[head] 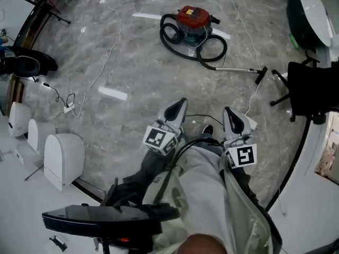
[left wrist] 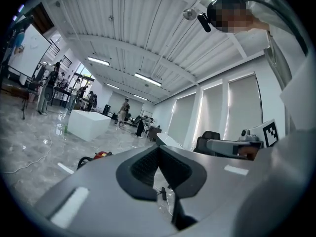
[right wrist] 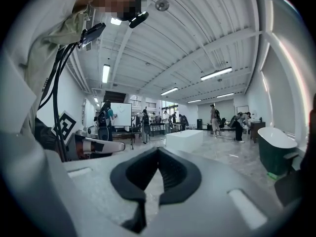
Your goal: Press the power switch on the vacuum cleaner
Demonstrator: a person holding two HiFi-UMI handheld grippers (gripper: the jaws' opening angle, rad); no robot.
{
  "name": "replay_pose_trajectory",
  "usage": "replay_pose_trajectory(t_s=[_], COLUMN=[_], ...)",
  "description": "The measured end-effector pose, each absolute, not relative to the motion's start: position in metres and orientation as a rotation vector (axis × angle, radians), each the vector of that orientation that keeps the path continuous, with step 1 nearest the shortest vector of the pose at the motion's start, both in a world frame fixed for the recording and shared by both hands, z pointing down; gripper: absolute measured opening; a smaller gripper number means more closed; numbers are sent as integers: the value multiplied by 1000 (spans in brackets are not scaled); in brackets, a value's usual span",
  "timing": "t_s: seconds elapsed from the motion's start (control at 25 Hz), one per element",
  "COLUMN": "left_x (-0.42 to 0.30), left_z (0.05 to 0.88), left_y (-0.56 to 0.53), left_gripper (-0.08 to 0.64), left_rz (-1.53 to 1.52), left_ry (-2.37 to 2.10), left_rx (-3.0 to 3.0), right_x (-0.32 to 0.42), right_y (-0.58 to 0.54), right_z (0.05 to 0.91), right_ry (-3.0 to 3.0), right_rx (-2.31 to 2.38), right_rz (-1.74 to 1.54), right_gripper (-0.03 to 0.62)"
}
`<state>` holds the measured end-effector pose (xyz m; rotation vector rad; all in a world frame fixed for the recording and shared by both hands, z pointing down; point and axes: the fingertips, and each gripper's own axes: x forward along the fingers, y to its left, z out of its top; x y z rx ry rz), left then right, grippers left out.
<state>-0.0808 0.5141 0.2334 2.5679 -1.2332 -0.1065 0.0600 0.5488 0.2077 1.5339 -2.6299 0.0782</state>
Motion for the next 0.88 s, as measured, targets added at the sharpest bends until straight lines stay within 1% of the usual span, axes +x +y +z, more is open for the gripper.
replay_pose_trajectory(t_s=[0.16, 0.4, 0.88], left_x=[-67, -63, -85], left_z=[235, 241, 241], left_y=[517, 517, 525], left_gripper=[3, 3, 3], left_rz=[-93, -67, -73], left_ry=[-1182, -1161, -1262], left_rx=[2592, 2591, 2553], right_x=[68, 62, 41], right_y=[553, 555, 553], right_z=[213, 222, 223], right_ry=[-2619, -2634, -2697], right_rx=[1572, 1565, 1446], right_rz=[130, 194, 168], right_gripper=[2, 2, 2])
